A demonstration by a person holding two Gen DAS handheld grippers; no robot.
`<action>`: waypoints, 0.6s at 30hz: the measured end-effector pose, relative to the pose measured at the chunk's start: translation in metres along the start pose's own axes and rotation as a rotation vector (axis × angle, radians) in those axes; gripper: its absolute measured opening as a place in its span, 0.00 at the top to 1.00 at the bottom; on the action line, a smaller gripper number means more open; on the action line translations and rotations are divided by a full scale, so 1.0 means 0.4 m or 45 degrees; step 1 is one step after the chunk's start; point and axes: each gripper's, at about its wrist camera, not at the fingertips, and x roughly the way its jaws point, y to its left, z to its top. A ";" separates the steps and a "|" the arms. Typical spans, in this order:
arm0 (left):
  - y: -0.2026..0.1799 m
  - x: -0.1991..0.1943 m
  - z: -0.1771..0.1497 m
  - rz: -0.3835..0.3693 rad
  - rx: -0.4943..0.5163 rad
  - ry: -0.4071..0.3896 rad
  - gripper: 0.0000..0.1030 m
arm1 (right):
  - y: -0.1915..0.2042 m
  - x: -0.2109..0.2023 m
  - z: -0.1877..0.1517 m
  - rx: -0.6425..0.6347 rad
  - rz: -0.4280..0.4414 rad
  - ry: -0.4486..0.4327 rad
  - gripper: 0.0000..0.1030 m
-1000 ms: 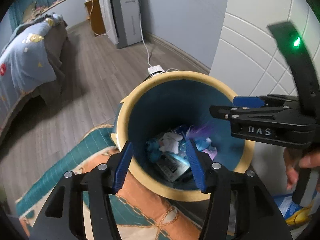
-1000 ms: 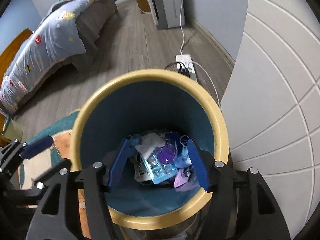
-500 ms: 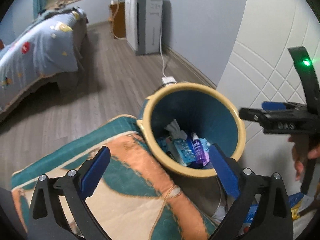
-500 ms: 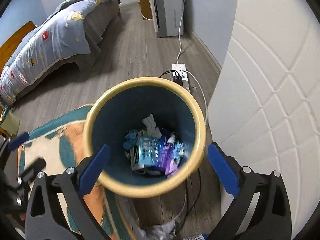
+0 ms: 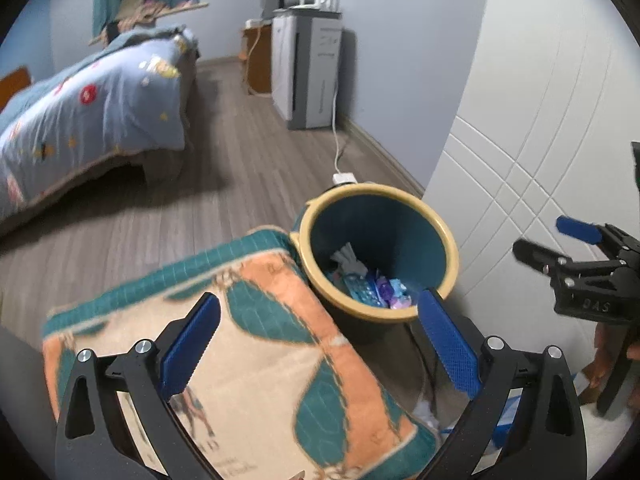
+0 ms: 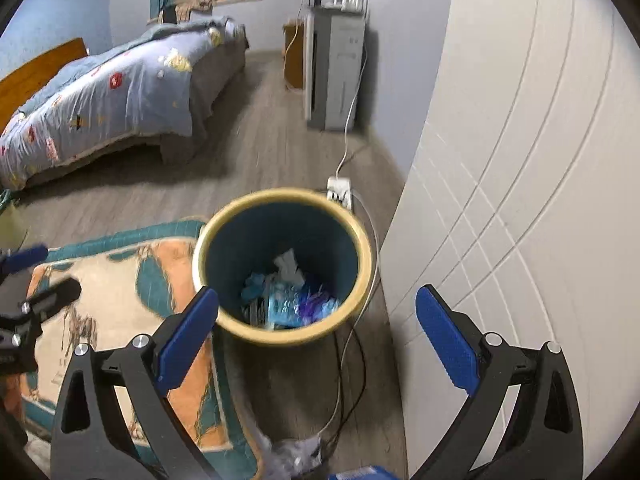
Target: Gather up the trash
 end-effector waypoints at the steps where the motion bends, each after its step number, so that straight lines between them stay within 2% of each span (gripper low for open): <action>1: 0.001 0.003 -0.006 -0.012 -0.013 -0.001 0.05 | -0.001 0.004 0.001 0.019 0.028 -0.008 0.06; 2: 0.002 0.009 -0.013 -0.004 -0.012 -0.007 0.05 | -0.004 0.015 0.001 0.046 0.073 0.010 0.06; 3: 0.002 0.016 -0.019 0.048 -0.010 -0.015 0.05 | -0.008 0.031 0.000 0.072 0.107 0.040 0.06; 4: 0.003 0.024 -0.024 0.112 -0.012 -0.032 0.05 | -0.012 0.046 -0.003 0.095 0.122 0.072 0.06; 6: 0.007 0.031 -0.033 0.166 0.000 -0.054 0.05 | -0.023 0.071 -0.008 0.130 0.121 0.113 0.06; 11: 0.022 0.057 -0.044 0.146 -0.016 -0.019 0.05 | -0.042 0.079 -0.010 0.155 0.053 0.110 0.06; 18: 0.019 0.050 -0.047 0.136 -0.005 -0.033 0.05 | -0.052 0.063 -0.019 0.176 0.025 0.108 0.06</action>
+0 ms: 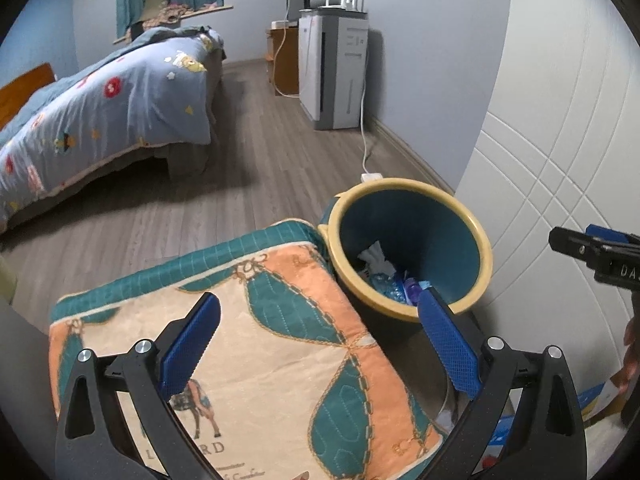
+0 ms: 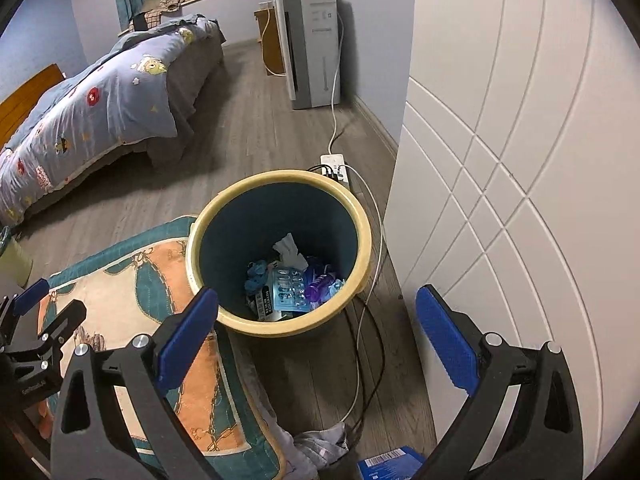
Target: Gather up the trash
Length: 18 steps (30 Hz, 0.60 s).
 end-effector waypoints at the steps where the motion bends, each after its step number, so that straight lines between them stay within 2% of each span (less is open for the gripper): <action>1: -0.002 0.000 -0.001 -0.001 0.005 0.001 0.05 | 0.002 0.001 -0.001 0.000 -0.002 0.002 0.06; 18: -0.007 0.001 -0.003 -0.024 0.010 0.013 0.05 | 0.013 -0.002 -0.002 -0.033 -0.013 -0.011 0.06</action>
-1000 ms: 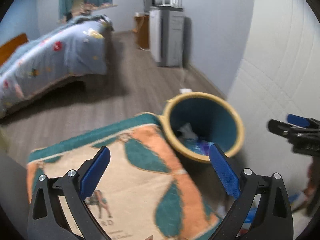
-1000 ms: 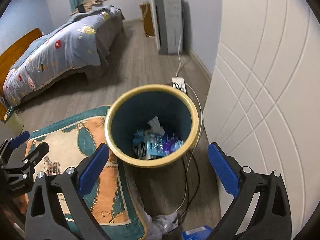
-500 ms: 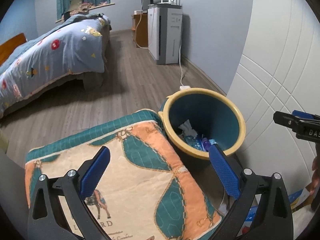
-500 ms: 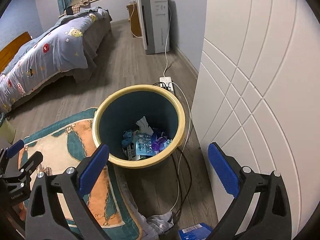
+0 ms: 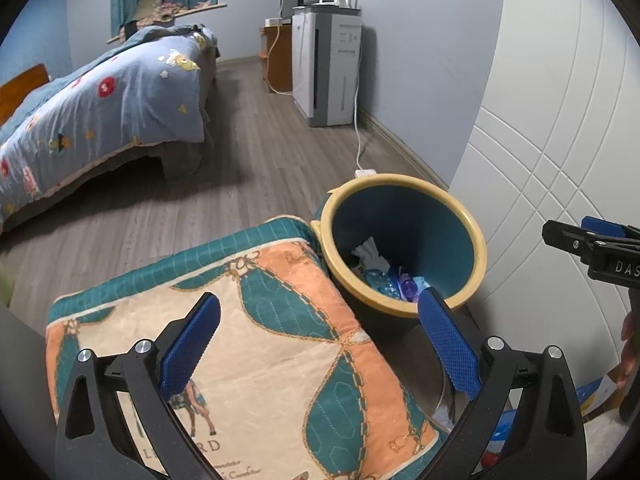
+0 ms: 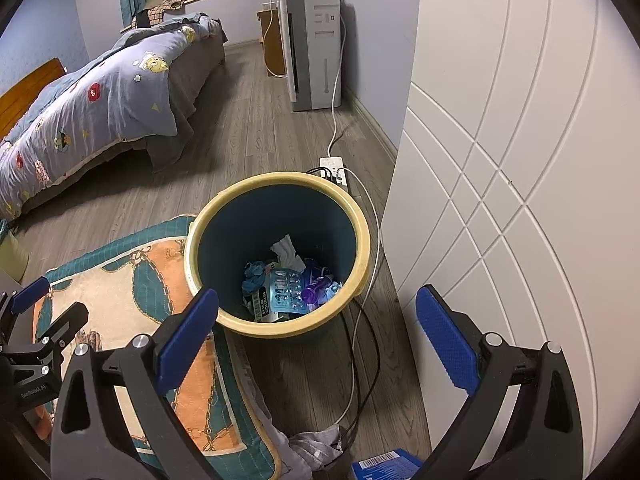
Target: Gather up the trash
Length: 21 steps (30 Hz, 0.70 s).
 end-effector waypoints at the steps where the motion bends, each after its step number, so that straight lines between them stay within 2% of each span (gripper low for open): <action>1: -0.001 0.000 0.000 0.001 0.000 -0.001 0.05 | 0.000 0.001 0.000 -0.001 -0.001 0.001 0.06; 21: -0.003 0.002 -0.001 -0.013 0.007 -0.005 0.05 | 0.000 0.006 0.006 -0.029 -0.005 0.001 0.06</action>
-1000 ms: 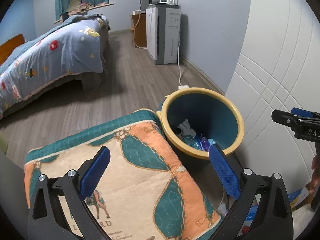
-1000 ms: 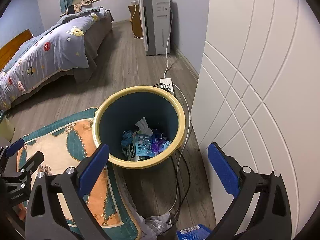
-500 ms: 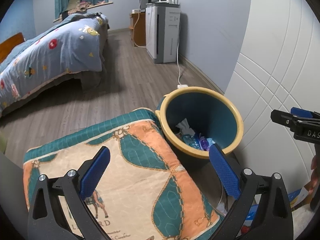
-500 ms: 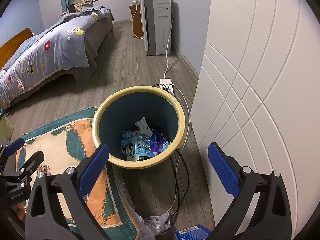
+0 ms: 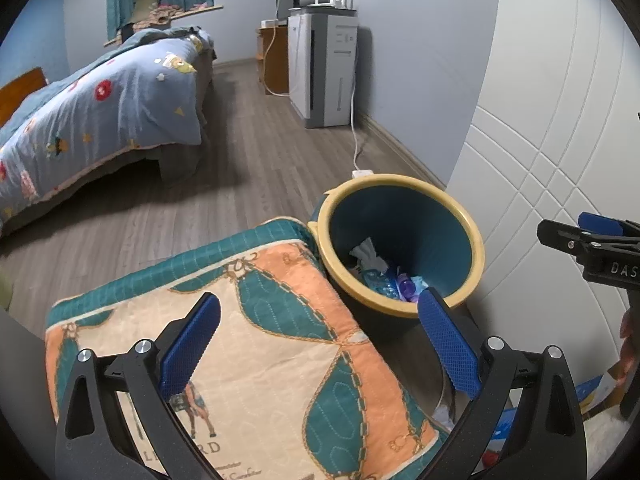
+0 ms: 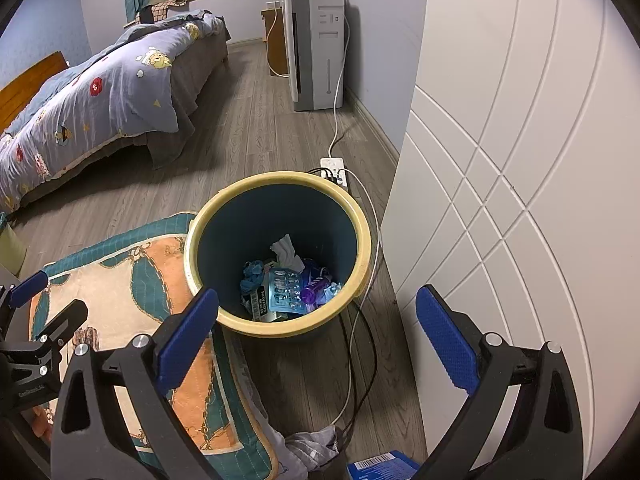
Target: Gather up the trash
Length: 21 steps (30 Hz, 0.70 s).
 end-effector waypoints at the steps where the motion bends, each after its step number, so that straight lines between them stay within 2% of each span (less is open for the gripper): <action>1: 0.001 0.000 0.000 -0.002 0.000 0.001 0.05 | 0.001 0.000 0.000 0.000 0.000 -0.001 0.06; 21: 0.004 -0.006 -0.003 -0.013 0.014 -0.004 0.05 | -0.001 0.002 0.002 -0.014 -0.002 -0.001 0.06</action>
